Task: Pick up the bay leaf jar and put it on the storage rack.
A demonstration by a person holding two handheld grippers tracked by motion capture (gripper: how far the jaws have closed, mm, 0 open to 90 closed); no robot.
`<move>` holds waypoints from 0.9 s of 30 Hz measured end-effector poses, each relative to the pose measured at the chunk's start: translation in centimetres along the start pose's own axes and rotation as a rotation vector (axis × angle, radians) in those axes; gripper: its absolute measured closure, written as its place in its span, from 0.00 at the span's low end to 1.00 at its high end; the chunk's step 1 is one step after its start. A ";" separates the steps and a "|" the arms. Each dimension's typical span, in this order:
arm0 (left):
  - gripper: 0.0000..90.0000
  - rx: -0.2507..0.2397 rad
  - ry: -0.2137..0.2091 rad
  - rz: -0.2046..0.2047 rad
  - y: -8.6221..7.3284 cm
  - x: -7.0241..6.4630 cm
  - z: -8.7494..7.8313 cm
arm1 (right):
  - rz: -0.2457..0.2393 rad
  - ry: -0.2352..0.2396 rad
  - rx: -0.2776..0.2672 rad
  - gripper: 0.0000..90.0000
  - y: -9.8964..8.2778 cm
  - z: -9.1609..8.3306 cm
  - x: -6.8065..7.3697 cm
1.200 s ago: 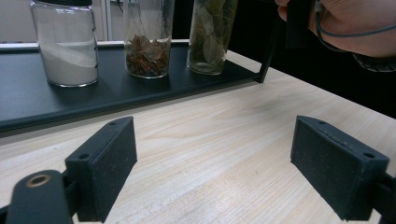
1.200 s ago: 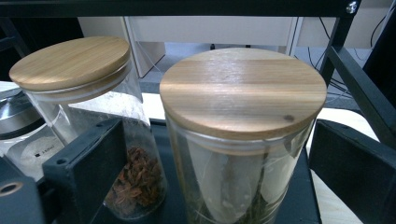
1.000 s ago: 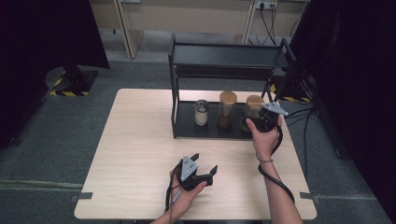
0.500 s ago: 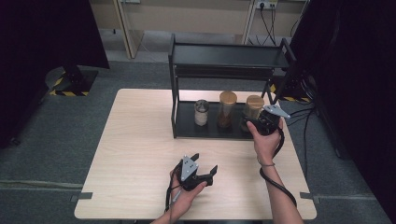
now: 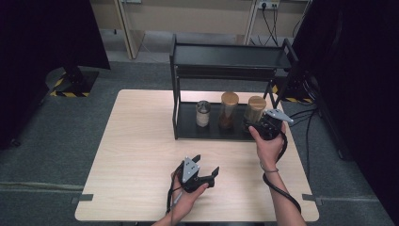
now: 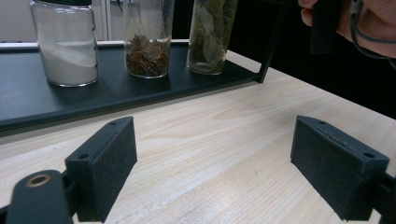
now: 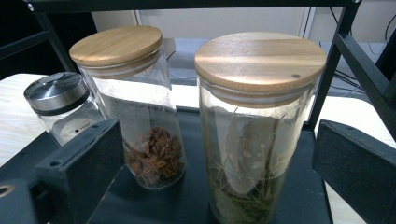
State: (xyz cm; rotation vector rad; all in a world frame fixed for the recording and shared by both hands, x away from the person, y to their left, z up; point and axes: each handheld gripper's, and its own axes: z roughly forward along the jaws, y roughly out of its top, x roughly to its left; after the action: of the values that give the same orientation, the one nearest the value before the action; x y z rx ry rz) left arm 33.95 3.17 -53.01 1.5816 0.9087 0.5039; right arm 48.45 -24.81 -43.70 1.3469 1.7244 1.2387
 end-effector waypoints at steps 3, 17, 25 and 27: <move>0.16 0.001 0.000 0.001 0.0 0.0 0.0 | 0.000 0.004 -0.003 0.03 -0.1 -0.3 0.0; 0.16 0.001 -0.001 -0.002 0.0 0.0 0.0 | 0.000 0.026 0.002 0.03 -1.0 -1.2 0.2; 0.16 0.001 -0.001 -0.002 0.0 0.0 0.0 | -0.001 0.038 0.007 0.03 -1.6 -1.7 0.2; 0.16 0.001 -0.001 -0.002 0.0 0.0 0.0 | 0.002 0.039 0.010 0.03 -1.9 -1.8 0.1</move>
State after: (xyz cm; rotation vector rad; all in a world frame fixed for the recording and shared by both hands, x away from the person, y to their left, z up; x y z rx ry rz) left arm 33.93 3.16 -53.01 1.5817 0.9095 0.5017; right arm 46.14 -25.28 -44.76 1.3382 1.7588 1.2672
